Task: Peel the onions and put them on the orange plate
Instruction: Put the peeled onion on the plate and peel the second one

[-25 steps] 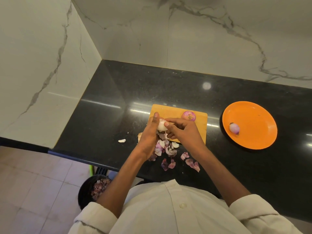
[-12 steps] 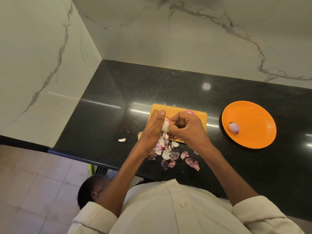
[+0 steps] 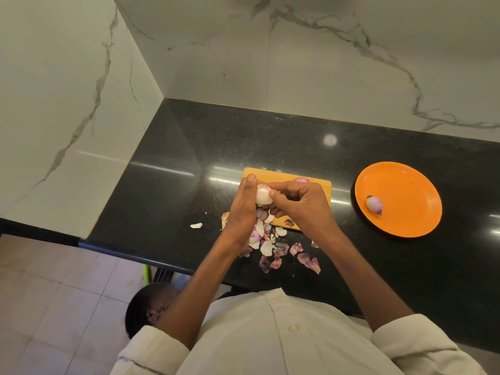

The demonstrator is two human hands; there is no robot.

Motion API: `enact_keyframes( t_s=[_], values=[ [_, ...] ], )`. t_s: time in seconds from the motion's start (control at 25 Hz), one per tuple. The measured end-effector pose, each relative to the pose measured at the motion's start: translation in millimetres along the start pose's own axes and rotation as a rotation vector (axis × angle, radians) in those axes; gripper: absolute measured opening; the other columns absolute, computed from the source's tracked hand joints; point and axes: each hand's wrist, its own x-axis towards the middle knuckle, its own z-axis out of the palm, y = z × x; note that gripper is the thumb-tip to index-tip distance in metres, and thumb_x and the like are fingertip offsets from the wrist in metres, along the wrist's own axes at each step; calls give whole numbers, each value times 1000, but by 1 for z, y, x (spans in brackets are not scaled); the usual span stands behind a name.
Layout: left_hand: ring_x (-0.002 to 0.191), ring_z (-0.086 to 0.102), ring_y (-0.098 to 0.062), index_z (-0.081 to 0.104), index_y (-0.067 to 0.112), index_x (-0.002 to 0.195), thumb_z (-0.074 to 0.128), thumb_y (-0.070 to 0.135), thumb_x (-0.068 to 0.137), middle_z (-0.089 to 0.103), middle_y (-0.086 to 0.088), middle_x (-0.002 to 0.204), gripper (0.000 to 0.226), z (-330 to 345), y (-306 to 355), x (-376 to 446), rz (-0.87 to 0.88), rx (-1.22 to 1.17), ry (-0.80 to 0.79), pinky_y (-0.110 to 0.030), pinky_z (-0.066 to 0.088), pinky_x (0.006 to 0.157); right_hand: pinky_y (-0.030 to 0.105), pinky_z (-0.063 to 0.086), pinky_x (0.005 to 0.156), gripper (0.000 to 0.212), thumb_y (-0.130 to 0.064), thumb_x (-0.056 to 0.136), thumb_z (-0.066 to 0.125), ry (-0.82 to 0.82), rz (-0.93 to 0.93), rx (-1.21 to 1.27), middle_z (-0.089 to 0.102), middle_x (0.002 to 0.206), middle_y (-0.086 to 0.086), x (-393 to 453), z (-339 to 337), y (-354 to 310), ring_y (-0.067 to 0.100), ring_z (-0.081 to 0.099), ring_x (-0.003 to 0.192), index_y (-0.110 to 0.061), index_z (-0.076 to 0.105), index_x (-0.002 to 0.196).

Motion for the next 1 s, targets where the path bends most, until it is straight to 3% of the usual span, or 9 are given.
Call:
enact_keyframes(
  t_s=[0.12,0.24,0.48,0.68,0.84,1.0],
  values=[
    [63,55,-4,56,6,116,30,47,115,62,0,80,48,1,-2,-1,25,44,-12,-22,48,62,20,54,56,21,-8,90,80,59,5,-40,78,77,1,-2,4,0,14,71,64,-24,80,104],
    [65,51,-6,52,18,106,32,44,116,58,-11,92,34,4,-2,-2,26,23,-8,-21,45,59,24,56,58,20,-8,86,79,124,10,-104,77,75,-1,-3,11,2,18,70,64,-24,80,98],
    [66,48,-7,48,21,102,32,39,118,56,-14,96,28,3,-5,-1,50,25,-17,-21,44,60,18,52,53,17,-5,85,77,202,34,-145,76,73,-6,-2,16,-1,9,69,60,-20,81,92],
    [75,55,-11,49,23,105,31,34,118,58,-1,91,25,3,-5,-3,73,54,-7,-26,49,66,25,60,56,14,-4,88,75,240,102,-79,76,72,-1,-1,18,-1,14,72,59,-17,80,88],
    [84,54,-23,48,23,110,29,35,118,57,-8,97,23,1,-7,-3,84,104,-10,-28,51,67,30,61,58,10,-6,90,73,241,164,-46,77,73,4,0,19,1,16,72,58,-9,81,95],
    [82,60,-16,47,18,110,29,32,118,59,-9,98,24,-4,-4,0,119,107,-6,-25,55,66,35,64,67,11,-15,99,71,125,223,119,78,79,12,1,12,1,25,75,68,-11,80,104]
  ],
)
